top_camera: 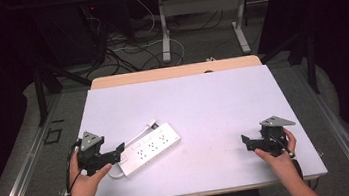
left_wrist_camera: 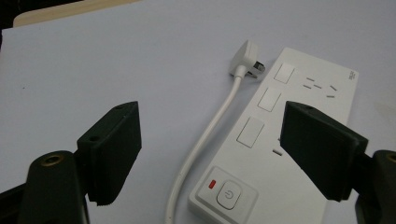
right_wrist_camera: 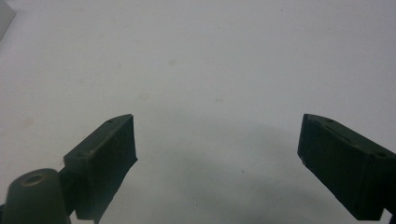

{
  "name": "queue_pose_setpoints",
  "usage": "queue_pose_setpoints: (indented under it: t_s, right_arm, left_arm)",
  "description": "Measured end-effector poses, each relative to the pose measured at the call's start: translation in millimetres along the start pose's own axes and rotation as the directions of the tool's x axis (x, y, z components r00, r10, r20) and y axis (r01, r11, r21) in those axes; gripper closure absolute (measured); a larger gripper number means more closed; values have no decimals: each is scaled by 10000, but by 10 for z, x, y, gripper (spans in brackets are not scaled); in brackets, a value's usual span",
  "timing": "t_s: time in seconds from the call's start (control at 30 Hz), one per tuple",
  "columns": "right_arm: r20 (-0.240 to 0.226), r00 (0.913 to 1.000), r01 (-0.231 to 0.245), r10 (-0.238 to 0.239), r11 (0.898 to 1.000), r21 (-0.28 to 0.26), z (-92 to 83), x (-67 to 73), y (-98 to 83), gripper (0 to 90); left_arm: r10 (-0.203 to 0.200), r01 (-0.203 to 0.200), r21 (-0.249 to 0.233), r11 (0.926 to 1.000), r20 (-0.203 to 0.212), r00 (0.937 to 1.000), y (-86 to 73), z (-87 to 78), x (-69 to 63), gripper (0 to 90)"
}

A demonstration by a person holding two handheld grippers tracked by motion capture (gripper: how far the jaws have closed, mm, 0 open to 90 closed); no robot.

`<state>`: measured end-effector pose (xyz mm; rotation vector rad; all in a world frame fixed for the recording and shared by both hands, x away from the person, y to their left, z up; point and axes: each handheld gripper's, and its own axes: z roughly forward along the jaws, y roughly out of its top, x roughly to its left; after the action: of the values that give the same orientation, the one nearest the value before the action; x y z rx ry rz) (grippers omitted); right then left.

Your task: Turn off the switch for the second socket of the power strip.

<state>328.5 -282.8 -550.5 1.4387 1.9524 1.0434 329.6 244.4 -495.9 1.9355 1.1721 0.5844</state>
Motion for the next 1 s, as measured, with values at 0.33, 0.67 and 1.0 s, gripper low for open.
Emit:
queue_pose_setpoints:
  t_s: [0.33, 0.67, 1.0]
  right_arm:
    - [-62, 10000, -28, 28, 10000, 62, 8, 11, -6, 110]
    - [-73, 9999, -70, 71, 9999, 84, 10, 9, -10, 113]
    - [-84, 10000, -39, 40, 10000, 85, 11, 11, -12, 112]
  left_arm:
    - [121, -130, 275, 9995, 335, 9994, 134, -1, -14, 264]
    - [307, -337, 559, 9979, 522, 9982, 274, 20, -41, 309]
    - [295, -364, 880, 9955, 784, 9965, 378, 59, -44, 355]
